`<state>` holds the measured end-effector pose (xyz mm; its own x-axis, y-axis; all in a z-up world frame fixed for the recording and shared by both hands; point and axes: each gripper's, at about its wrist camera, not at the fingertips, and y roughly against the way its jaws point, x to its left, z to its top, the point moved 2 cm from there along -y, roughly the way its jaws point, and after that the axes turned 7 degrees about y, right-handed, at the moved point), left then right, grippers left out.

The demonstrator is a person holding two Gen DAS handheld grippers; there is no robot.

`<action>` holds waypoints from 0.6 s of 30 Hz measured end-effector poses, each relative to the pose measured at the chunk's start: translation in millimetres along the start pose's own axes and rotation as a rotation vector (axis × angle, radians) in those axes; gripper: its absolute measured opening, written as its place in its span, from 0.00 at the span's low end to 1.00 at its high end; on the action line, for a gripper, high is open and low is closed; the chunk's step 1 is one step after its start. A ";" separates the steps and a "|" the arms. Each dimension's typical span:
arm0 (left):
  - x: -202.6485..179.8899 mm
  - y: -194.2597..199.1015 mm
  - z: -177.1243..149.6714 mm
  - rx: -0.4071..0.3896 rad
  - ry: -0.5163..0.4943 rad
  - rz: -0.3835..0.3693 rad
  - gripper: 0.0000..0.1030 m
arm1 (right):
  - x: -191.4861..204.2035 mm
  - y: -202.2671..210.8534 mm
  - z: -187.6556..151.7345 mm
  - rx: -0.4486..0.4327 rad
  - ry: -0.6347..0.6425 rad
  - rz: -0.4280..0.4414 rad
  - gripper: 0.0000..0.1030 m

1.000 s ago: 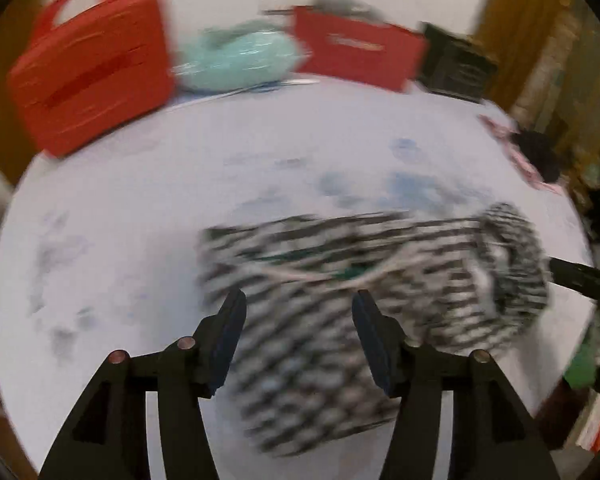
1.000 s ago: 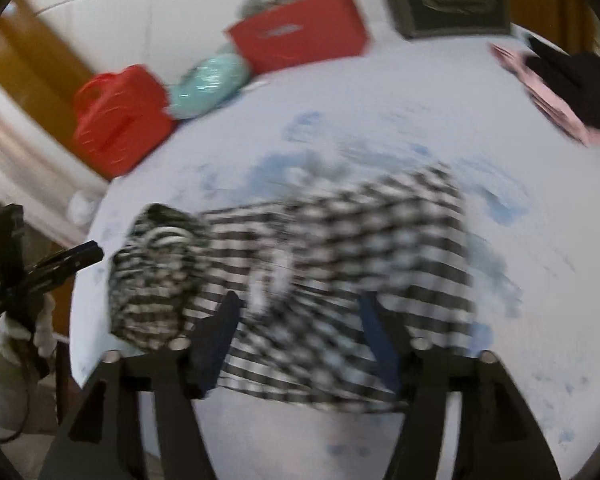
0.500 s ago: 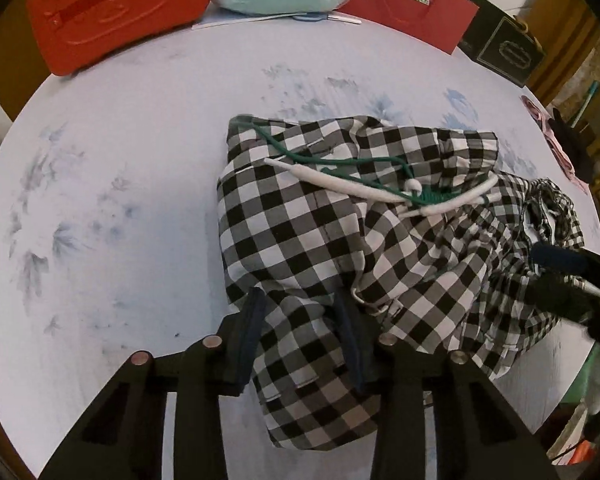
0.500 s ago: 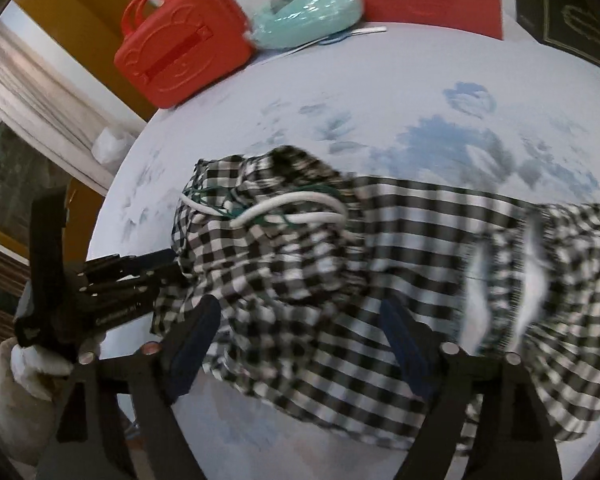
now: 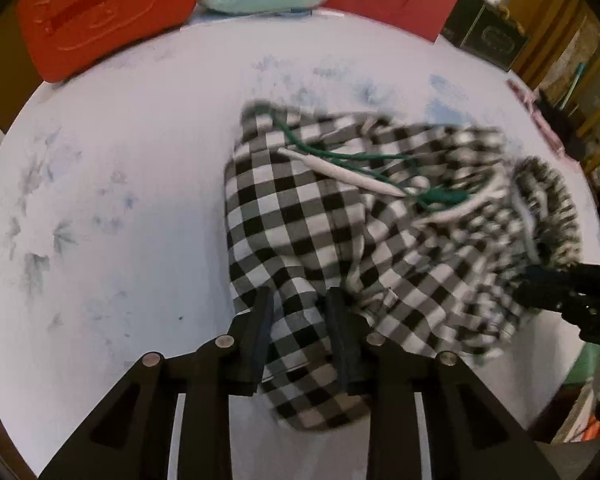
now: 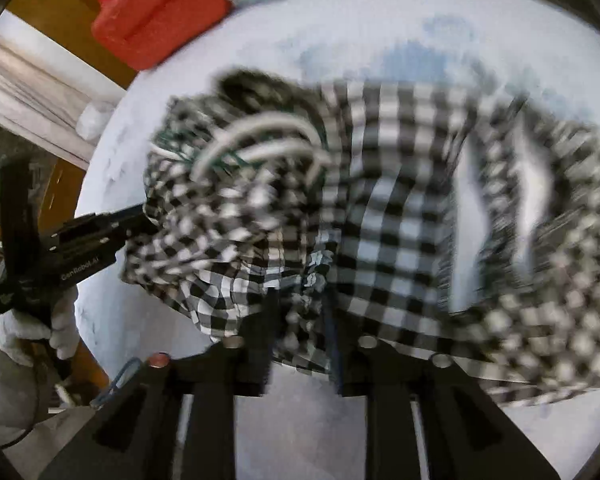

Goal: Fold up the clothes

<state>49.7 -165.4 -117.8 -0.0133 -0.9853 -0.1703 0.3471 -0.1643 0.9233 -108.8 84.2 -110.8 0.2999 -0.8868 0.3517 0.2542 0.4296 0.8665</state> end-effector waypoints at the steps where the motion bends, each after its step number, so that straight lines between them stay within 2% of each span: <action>1: 0.3 11.1 3.0 -0.024 0.002 -0.014 0.34 | 1.0 10.6 5.5 -0.033 0.009 0.001 0.52; 2: 2.1 24.0 7.8 -0.059 0.002 -0.021 0.45 | 2.0 21.2 11.5 -0.067 0.018 0.002 0.67; 4: 7.7 34.5 18.4 -0.101 0.022 -0.016 0.55 | 4.8 38.2 26.0 -0.133 0.041 0.001 0.80; 7: 16.8 39.5 34.8 -0.142 0.062 -0.001 0.55 | 6.5 36.3 50.9 -0.191 0.059 -0.017 0.81; 11: 13.8 23.9 43.6 -0.110 0.078 -0.001 0.55 | 8.3 9.8 73.1 -0.156 0.065 -0.015 0.81; 14: 0.8 14.9 40.4 -0.093 0.060 0.004 0.55 | 8.9 -4.8 78.9 -0.140 0.072 -0.021 0.81; 18: 5.2 -5.0 41.6 -0.060 0.053 0.007 0.55 | 13.2 -19.3 86.9 -0.131 0.086 -0.027 0.82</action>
<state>8.9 -171.7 -108.9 0.0382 -0.9824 -0.1829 0.4027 -0.1524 0.9026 -189.6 49.4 -92.0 0.3673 -0.8829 0.2926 0.3791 0.4294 0.8197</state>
